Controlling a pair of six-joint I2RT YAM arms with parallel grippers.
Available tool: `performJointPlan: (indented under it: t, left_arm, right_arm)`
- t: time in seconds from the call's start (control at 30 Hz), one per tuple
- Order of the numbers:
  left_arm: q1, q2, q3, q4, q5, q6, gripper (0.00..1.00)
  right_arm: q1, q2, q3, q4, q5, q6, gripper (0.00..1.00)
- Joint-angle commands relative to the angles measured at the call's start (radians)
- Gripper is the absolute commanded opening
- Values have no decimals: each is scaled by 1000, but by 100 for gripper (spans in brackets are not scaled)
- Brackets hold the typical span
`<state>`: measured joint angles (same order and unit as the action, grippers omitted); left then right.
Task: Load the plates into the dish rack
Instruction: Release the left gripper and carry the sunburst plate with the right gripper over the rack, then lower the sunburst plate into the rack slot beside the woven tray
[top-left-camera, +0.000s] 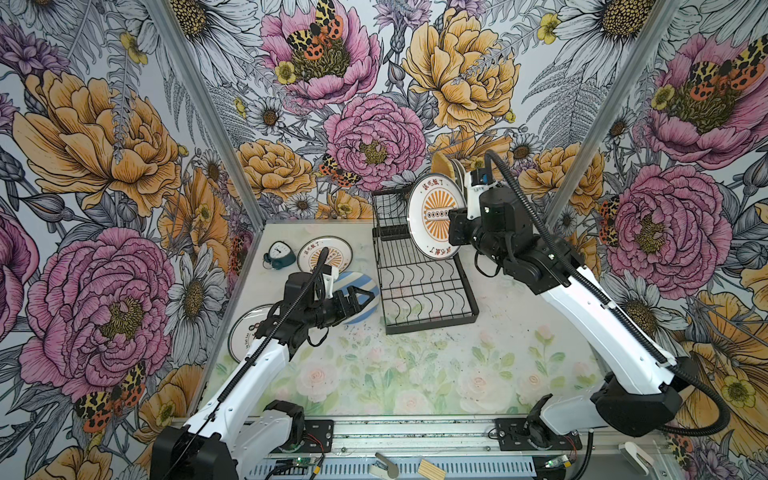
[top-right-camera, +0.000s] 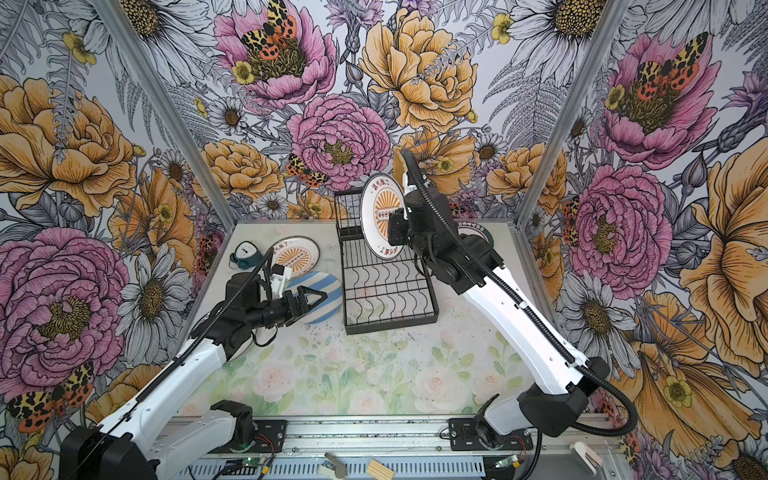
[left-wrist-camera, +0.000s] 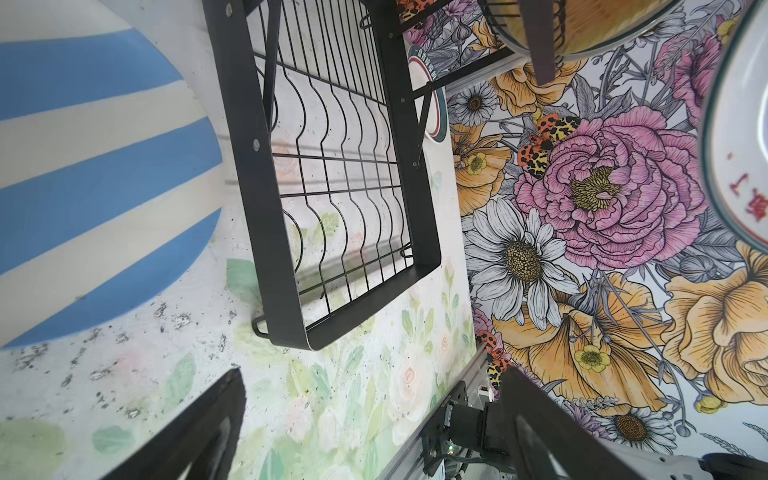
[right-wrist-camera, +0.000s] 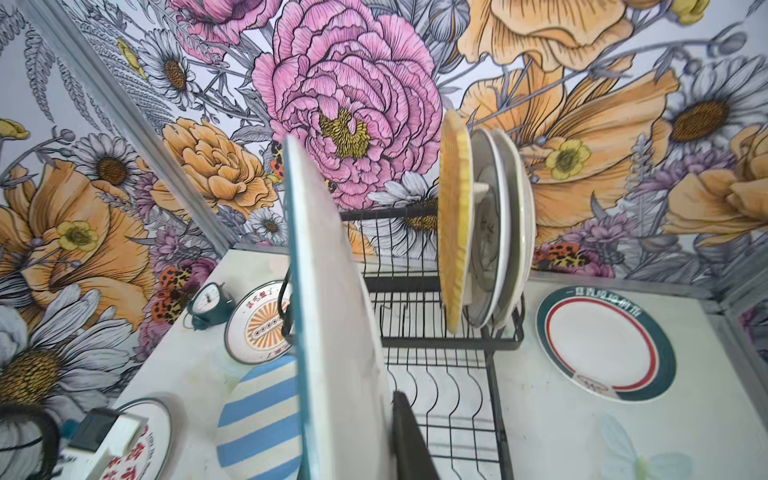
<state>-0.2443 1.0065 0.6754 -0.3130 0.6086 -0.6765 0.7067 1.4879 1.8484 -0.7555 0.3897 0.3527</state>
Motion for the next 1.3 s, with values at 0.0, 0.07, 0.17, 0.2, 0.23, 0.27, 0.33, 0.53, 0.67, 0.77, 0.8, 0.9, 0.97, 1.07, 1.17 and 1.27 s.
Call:
performJointPlan:
  t: [0.0,0.07,0.17,0.2,0.23,0.27,0.33,0.53,0.67,0.77,0.8,0.9,0.97,1.07,1.17,1.27]
  left_arm:
    - [10,6,11,-3,-32,25,96]
    - [10,6,10,-3,-35,25,96]
    - [9,7,6,-2,-40,25,97]
    - [10,8,6,0,-42,25,97]
    - [10,8,4,0,-43,25,97]
    - [10,10,4,1,-45,25,97]
    - [11,12,3,5,-49,23,97]
    - [12,17,-5,23,-51,14,99]
    - [13,26,-5,32,-53,13,99]
    - [13,33,-7,41,-53,11,99]
    - [14,35,-7,44,-53,9,99]
    - [13,42,-8,55,-53,6,99]
    - [14,48,-9,60,-53,4,99]
    - [13,54,-8,67,-53,3,99]
    - [15,61,-8,72,-56,0,99]
    - [14,65,-9,75,-53,0,99]
  right_arm:
    - [41,81,133,22,252,-91,0]
    - [52,144,210,24,312,-125,0]
    - [55,210,274,56,371,-167,0]
    - [55,228,284,80,383,-187,0]
    - [56,249,296,98,395,-206,0]
    - [56,264,309,112,403,-221,0]
    - [52,306,343,134,420,-253,0]
    - [38,398,400,208,458,-345,0]
    - [13,449,436,229,452,-378,0]
    - [-6,483,468,231,441,-399,0]
    - [-12,494,478,231,437,-407,0]
    - [-24,515,498,231,427,-420,0]
    - [-32,529,504,231,421,-425,0]
    - [-40,547,505,231,419,-428,0]
    - [-49,560,508,231,415,-432,0]
    - [-56,578,507,231,411,-436,0]
